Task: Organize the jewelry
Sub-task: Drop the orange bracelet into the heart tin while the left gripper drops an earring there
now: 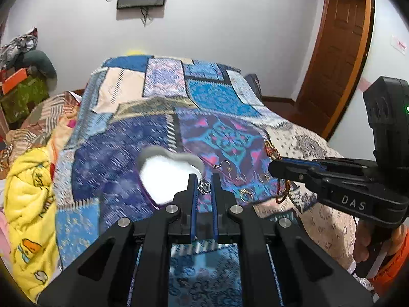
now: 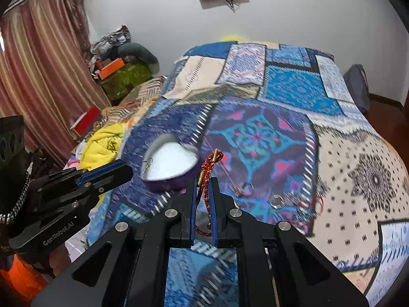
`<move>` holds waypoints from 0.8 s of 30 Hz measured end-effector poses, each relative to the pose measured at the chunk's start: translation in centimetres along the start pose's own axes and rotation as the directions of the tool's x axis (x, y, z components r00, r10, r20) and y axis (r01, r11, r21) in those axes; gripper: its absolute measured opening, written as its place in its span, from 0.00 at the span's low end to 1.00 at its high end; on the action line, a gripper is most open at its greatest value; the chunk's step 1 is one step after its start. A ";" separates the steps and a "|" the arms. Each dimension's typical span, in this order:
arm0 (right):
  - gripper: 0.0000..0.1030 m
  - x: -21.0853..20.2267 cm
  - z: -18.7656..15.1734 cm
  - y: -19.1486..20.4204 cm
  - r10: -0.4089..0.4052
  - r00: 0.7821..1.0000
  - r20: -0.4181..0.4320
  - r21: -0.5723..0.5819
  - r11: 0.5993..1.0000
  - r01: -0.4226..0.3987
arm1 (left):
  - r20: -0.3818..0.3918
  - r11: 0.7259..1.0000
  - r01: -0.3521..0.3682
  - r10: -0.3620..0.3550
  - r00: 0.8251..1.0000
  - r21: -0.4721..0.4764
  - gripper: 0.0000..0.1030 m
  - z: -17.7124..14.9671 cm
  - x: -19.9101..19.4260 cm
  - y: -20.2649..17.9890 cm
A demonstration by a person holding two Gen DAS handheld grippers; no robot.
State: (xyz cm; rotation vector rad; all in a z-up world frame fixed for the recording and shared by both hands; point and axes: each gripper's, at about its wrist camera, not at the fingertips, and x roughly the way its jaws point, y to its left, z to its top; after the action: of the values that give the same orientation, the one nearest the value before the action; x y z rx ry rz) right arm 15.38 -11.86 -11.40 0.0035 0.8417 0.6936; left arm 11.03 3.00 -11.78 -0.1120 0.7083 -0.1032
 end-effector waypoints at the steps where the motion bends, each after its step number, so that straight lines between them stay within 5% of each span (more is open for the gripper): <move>1: 0.08 0.2 0.4 0.4 0.007 1.000 0.006 -0.007 1.000 -0.007 | 0.010 1.000 -0.006 0.006 1.000 -0.003 0.08 0.3 -0.2 0.3; 9: 0.08 1.4 2.2 2.1 0.045 0.998 0.037 -0.043 0.998 -0.044 | 0.039 0.999 -0.048 0.049 0.998 -0.024 0.08 1.5 -0.1 2.5; 24: 0.08 6.7 3.4 3.3 0.103 0.994 -0.026 -0.057 0.993 -0.104 | -0.049 0.997 -0.058 0.056 0.997 -0.046 0.08 1.0 4.2 6.0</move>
State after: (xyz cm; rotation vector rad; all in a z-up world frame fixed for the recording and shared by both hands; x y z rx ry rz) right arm 18.93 -4.56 -12.82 -0.0133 0.8477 0.8167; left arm 15.16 8.47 -14.54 -0.1354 0.7612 -0.0346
